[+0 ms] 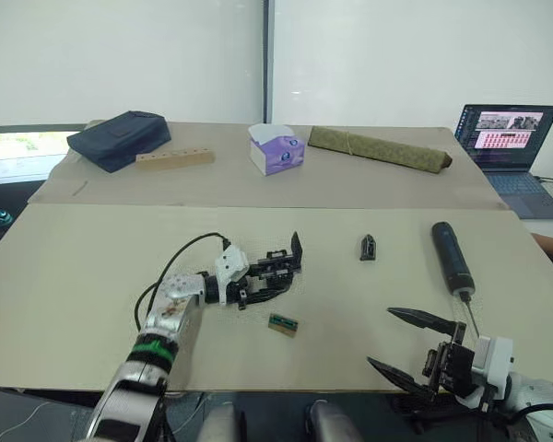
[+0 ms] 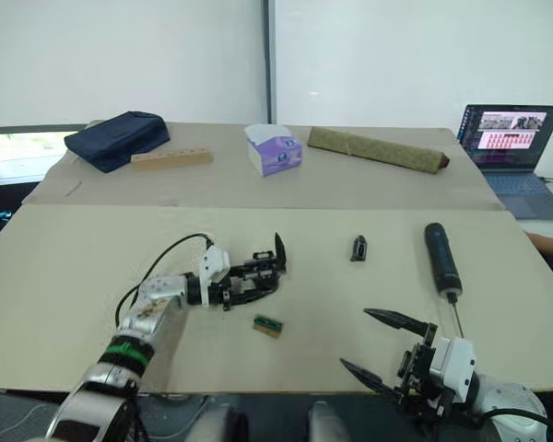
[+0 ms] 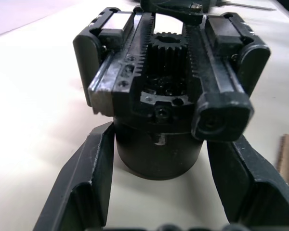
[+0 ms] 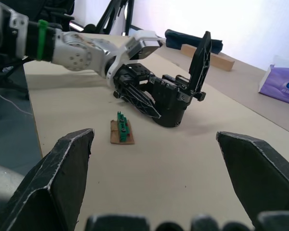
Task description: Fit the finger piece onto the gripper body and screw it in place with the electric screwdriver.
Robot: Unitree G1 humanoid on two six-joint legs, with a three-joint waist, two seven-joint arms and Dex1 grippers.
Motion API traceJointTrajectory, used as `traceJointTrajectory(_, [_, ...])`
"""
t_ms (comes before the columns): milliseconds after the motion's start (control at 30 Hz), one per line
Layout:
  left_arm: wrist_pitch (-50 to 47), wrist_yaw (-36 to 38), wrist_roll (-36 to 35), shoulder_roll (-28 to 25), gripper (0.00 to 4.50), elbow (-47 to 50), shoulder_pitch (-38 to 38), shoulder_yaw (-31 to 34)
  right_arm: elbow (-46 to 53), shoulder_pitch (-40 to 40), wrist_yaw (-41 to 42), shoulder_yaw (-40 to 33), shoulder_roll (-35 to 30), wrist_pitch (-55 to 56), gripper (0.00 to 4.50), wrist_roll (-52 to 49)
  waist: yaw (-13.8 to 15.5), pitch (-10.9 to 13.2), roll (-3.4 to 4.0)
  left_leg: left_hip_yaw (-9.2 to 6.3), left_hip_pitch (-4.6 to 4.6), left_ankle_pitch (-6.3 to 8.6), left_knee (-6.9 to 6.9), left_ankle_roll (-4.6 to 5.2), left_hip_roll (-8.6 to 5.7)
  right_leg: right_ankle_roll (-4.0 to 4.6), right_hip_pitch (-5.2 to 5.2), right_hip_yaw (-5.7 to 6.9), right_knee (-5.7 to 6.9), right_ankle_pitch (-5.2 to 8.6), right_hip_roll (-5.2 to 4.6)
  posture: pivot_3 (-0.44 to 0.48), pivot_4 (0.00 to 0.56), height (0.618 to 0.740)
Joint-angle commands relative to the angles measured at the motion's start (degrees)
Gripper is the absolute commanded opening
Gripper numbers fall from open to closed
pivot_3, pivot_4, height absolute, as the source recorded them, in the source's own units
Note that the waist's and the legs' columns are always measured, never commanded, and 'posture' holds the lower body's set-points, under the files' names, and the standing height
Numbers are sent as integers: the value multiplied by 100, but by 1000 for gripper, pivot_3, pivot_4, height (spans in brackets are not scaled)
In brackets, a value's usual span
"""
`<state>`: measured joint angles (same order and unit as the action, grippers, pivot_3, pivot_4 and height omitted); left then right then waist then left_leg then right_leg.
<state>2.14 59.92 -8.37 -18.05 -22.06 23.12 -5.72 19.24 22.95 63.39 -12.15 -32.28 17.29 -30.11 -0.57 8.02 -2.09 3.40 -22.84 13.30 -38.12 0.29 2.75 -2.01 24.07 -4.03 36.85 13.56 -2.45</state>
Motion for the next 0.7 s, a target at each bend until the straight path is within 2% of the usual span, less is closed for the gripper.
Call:
traceJointTrajectory(33, [-747, -785, 20, -24, 2298, 1264, -481, 114, 51, -92, 15, -63, -20, 127, 4500, -62, -16, 0, 0, 0, 1, 0, 0, 0, 0, 0, 0, 1, 1, 0, 0, 0, 150, 740])
traceJointTrajectory(200, [-982, -1702, 238, 66, 2298, 1963, -886, 146, -5, -207, 64, 4, -18, 96, 4500, -76, -15, 0, 1, 1, 5, 0, 0, 0, 0, 1, -1, 0, 3, 1, 1, 0, 150, 740])
traceJointTrajectory(400, [-1101, -2458, 445, 349, 2298, 2097, -1087, -22, -102, -345, 169, 27, -47, 74, 4500, -110, 5, 0, 0, 2, 3, 0, 0, 0, -4, 1, -3, 0, -1, 0, -2, 0, 150, 740])
traceJointTrajectory(667, [-1626, -2391, 80, 311, 2298, 2398, -1302, -32, -146, -366, 207, -49, -44, 73, 4500, -117, -5, -1, 1, 2, 3, 0, 0, 0, -4, 1, -3, 0, -2, 0, -1, 0, 150, 740])
traceJointTrajectory(700, [-1720, -2338, 11, 277, 3332, 2416, -1307, -27, -139, -367, 200, -48, -41, 68, 4500, -115, -13, -1, 2, 2, 3, 0, 0, 0, -3, 1, -2, 0, -1, 0, -1, 0, 150, 740])
